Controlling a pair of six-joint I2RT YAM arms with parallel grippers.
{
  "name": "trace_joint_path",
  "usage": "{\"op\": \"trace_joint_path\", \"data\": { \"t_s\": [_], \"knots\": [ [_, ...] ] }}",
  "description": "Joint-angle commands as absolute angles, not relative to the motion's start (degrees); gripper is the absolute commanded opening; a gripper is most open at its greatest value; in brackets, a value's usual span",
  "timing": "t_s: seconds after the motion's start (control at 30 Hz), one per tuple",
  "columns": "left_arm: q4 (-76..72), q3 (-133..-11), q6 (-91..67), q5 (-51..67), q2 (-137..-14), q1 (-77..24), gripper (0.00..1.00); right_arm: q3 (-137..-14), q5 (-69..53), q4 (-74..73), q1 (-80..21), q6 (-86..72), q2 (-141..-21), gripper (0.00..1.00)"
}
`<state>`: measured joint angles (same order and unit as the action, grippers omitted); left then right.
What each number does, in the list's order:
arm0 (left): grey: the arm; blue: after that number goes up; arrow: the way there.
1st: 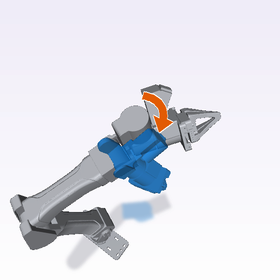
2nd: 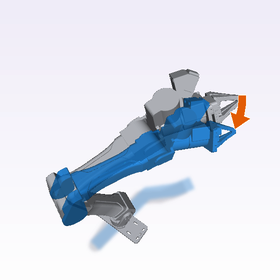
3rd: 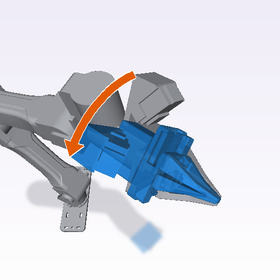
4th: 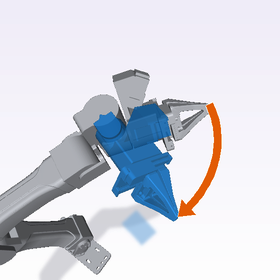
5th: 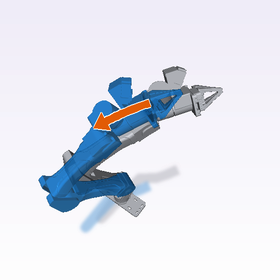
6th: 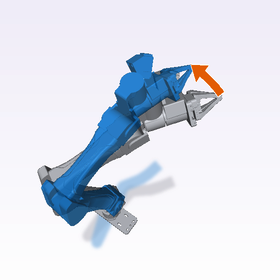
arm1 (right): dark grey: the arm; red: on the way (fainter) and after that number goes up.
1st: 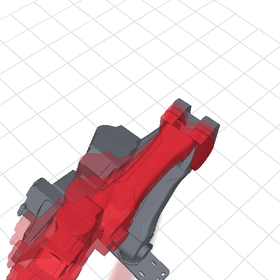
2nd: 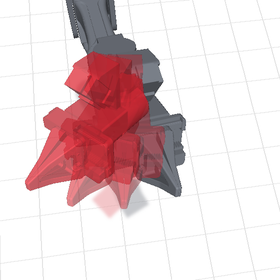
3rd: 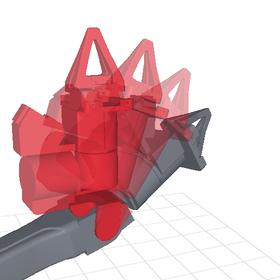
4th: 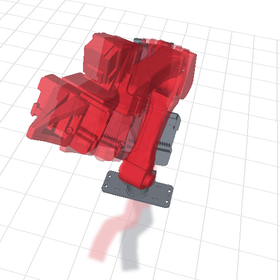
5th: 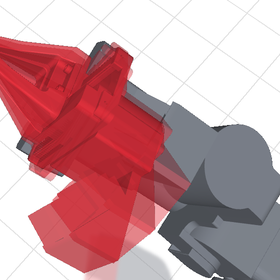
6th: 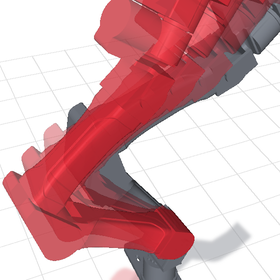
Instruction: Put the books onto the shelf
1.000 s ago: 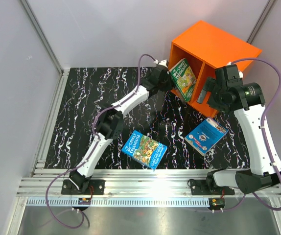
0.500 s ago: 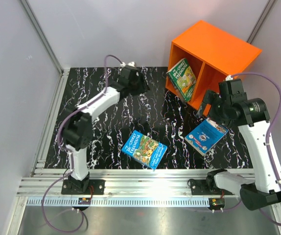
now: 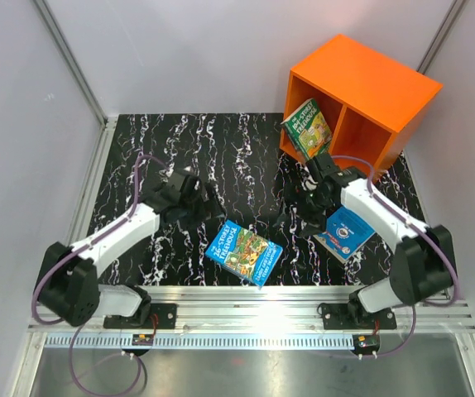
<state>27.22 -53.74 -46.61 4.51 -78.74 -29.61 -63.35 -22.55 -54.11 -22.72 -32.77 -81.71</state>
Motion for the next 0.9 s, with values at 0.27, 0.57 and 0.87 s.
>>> {"op": "trace_joint_path", "data": {
  "t_s": [0.27, 0.57, 0.87],
  "knots": [
    [25.5, -33.4, -62.2, 6.8, -59.0, -37.9, 0.99, -65.3, -29.6, -38.1, -25.0, -28.5, -102.6, 1.00],
    [11.4, -27.4, -67.1, 7.6, -69.4, -44.1, 0.99, -56.7, -31.2, -28.7, -31.0, -33.9, -104.8, 1.00],
    [5.7, -35.6, -65.6, 9.8, -87.9, -45.3, 0.98, -49.8, -34.2, -23.6, -35.2, -37.4, -104.3, 0.71]
  ]
}}
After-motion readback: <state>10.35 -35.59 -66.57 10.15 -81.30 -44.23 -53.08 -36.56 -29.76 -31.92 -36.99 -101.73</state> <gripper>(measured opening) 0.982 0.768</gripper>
